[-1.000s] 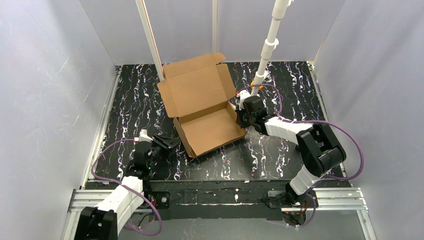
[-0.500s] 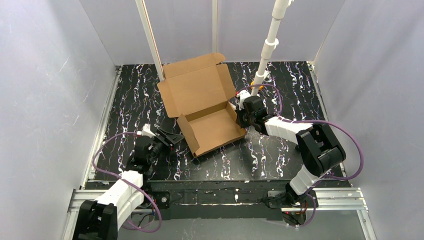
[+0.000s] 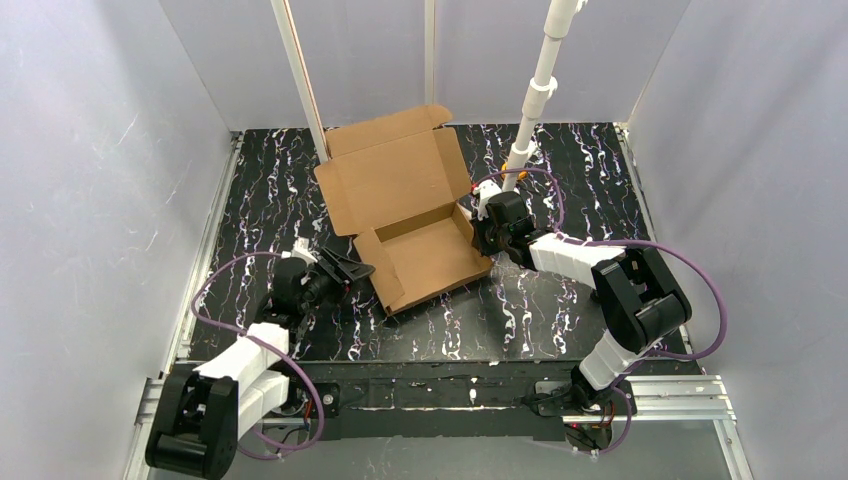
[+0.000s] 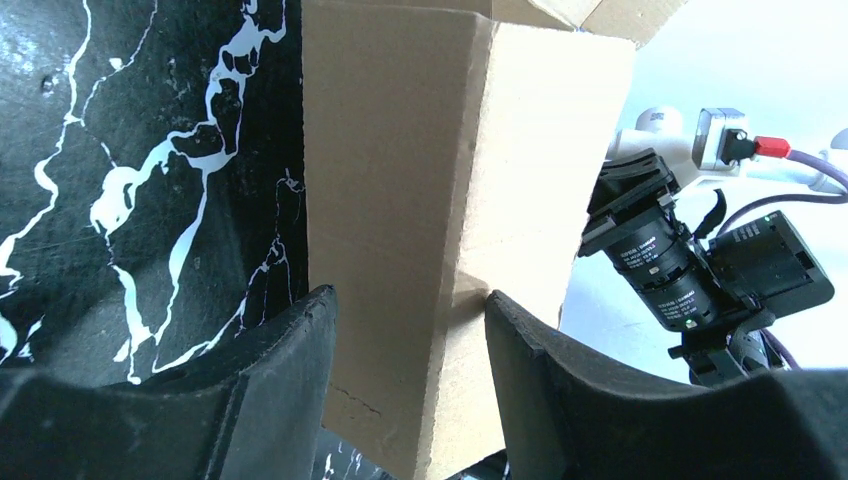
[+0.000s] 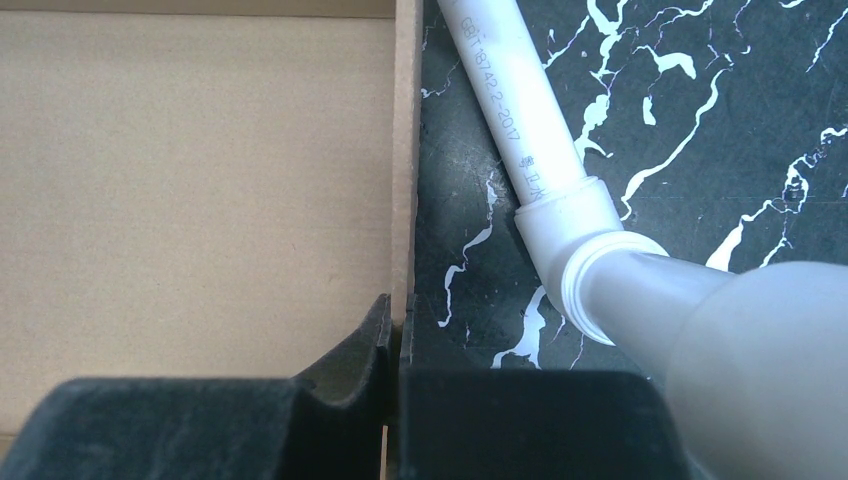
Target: Fold the paper box
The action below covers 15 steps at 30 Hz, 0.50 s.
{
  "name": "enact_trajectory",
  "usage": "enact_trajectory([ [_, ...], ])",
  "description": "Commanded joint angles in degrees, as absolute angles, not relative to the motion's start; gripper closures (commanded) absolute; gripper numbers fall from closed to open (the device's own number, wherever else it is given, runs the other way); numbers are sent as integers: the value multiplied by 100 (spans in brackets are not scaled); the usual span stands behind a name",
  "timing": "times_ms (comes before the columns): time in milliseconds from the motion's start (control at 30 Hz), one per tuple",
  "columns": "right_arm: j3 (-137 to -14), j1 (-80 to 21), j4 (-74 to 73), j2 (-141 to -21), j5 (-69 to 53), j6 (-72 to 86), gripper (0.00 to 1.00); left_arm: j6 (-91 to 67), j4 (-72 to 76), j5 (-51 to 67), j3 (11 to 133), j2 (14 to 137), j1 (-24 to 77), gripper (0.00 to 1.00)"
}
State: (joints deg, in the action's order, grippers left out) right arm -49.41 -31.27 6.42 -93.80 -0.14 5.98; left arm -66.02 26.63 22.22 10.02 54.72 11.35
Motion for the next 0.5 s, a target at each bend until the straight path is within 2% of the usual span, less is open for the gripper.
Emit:
enact_trajectory([
  [0,-4950,-3214,220,-9714,-189,668,99,-6561,2647,2464,1415,5835,1116,46],
  [167,-4957,-3247,228,-9705,-176,645,99,-6561,2186,2338,1655,6007,1223,47],
  [267,-4957,-3268,223,-9704,-176,634,99,-6286,911,1792,2088,5942,1483,49],
  [367,-4957,-3295,220,-9714,-168,625,99,-6014,-972,551,2897,5982,1951,51],
  [467,-4966,-3313,224,-9712,-159,621,99,-5924,-1489,358,3324,6203,2157,52],
])
